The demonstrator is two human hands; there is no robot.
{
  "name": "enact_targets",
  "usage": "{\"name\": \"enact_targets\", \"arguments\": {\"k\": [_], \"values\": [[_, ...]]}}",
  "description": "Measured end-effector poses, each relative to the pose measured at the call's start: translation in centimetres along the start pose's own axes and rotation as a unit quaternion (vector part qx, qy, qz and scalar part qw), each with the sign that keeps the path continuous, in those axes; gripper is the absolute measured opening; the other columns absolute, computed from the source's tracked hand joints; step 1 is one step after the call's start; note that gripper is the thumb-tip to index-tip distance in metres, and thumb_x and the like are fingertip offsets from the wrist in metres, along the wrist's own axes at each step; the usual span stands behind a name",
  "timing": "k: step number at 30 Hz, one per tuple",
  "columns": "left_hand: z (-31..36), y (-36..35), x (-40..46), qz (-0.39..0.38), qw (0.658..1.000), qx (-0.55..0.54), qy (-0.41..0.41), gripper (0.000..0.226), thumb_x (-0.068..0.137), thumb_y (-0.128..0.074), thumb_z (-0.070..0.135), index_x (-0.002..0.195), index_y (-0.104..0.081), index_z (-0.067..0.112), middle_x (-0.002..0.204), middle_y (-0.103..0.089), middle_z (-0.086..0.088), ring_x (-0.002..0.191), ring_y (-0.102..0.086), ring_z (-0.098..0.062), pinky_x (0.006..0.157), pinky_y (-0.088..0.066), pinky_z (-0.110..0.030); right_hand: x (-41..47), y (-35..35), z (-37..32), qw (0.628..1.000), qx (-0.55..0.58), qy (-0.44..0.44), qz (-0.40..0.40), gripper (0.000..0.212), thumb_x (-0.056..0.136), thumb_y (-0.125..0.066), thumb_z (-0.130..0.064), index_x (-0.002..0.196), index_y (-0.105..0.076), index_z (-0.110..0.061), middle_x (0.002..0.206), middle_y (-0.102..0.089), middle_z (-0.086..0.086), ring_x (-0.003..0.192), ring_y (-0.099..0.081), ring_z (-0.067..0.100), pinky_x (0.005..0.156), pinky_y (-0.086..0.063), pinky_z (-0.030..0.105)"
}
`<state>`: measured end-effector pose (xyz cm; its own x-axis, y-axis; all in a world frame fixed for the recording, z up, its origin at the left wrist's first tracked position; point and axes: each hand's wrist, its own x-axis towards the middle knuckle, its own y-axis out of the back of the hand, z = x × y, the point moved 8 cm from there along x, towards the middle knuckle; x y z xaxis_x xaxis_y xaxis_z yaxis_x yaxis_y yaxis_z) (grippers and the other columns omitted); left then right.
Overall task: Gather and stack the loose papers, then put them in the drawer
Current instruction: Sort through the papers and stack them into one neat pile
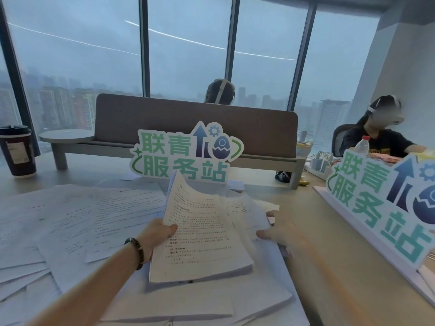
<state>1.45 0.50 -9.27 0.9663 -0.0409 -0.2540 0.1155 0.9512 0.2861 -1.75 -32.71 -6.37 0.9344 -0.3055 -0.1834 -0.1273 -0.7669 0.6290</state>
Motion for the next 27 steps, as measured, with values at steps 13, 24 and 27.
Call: {"name": "enact_targets", "arguments": {"k": [13, 24, 27], "values": [[0.1, -0.7, -0.3, -0.008, 0.999, -0.049, 0.008, 0.020, 0.098, -0.055, 0.011, 0.110, -0.065, -0.001, 0.101, -0.073, -0.022, 0.091, -0.070, -0.039, 0.077, -0.058, -0.046, 0.2, -1.7, -0.5, 0.991, -0.092, 0.059, -0.079, 0.070, 0.076, -0.083, -0.042, 0.133, -0.049, -0.022, 0.126, -0.057, -0.004, 0.119, -0.055, 0.021, 0.091, -0.047, 0.030], [0.2, 0.1, -0.6, -0.057, 0.986, -0.154, 0.007, 0.021, 0.098, -0.053, 0.009, 0.115, -0.063, 0.000, 0.107, -0.072, -0.022, 0.090, -0.070, -0.039, 0.069, -0.059, -0.046, -1.3, -1.7, -1.1, 0.988, -0.060, 0.095, -0.106, 0.096, 0.060, -0.093, -0.017, 0.141, -0.040, -0.022, 0.128, -0.055, -0.003, 0.127, -0.050, 0.024, 0.108, -0.044, 0.046], [0.3, 0.5, -0.5, -0.054, 0.986, -0.157, 0.007, 0.022, 0.098, -0.053, 0.009, 0.116, -0.062, 0.000, 0.110, -0.070, -0.024, 0.098, -0.068, -0.043, 0.079, -0.057, -0.051, -1.4, -1.4, -0.8, 0.991, -0.042, 0.075, -0.100, 0.089, 0.067, -0.089, -0.010, 0.141, -0.039, -0.021, 0.124, -0.055, -0.001, 0.121, -0.052, 0.026, 0.103, -0.047, 0.042]]}}
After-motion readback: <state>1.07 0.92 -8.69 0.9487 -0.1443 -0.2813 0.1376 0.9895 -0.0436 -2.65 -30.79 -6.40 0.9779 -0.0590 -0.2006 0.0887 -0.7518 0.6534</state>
